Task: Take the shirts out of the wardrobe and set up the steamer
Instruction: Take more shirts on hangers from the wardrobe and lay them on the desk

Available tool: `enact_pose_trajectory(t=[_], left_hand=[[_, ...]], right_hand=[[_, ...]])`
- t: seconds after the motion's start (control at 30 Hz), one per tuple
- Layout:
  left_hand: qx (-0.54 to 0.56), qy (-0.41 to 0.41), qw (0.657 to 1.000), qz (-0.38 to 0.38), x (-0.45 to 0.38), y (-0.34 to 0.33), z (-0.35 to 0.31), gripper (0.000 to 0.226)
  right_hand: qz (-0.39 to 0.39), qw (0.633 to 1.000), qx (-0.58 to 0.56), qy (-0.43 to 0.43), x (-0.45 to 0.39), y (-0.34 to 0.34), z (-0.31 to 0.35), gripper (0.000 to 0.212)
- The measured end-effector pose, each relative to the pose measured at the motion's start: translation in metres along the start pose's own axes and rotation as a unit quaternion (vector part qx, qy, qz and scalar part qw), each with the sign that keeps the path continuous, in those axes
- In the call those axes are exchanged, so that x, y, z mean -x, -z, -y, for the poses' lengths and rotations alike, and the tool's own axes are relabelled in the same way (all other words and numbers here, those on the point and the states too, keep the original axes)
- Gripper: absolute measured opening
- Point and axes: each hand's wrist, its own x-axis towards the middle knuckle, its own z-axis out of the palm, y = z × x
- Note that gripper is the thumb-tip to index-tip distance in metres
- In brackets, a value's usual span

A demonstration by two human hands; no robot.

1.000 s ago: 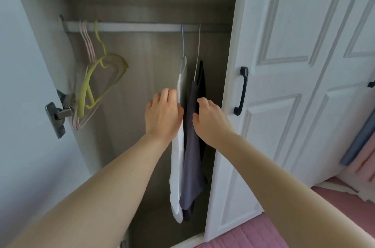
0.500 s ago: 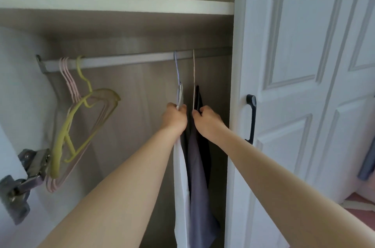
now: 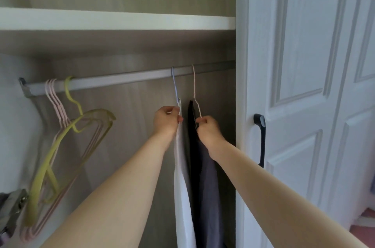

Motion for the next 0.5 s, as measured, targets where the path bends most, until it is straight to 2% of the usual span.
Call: enact_pose_trajectory(t=[0.13,0.33,0.5], left_hand=[[0.011,0.033,0.999,0.018,-0.003,-0.007,-0.006,0.032],[0.094,0.062,0.993,0.029,0.006,-0.012,-0.010,0.023],[0.110,0.042,0.992,0.033,0.007,-0.001,-0.012,0.025]], right_hand=[[-0.020,0.999,0.021,0.040,-0.002,-0.003,-0.003,0.027],[-0.090,0.991,-0.001,0.097,-0.005,-0.003,-0.005,0.030],[-0.105,0.985,0.053,0.129,-0.004,0.000,0.005,0.034]])
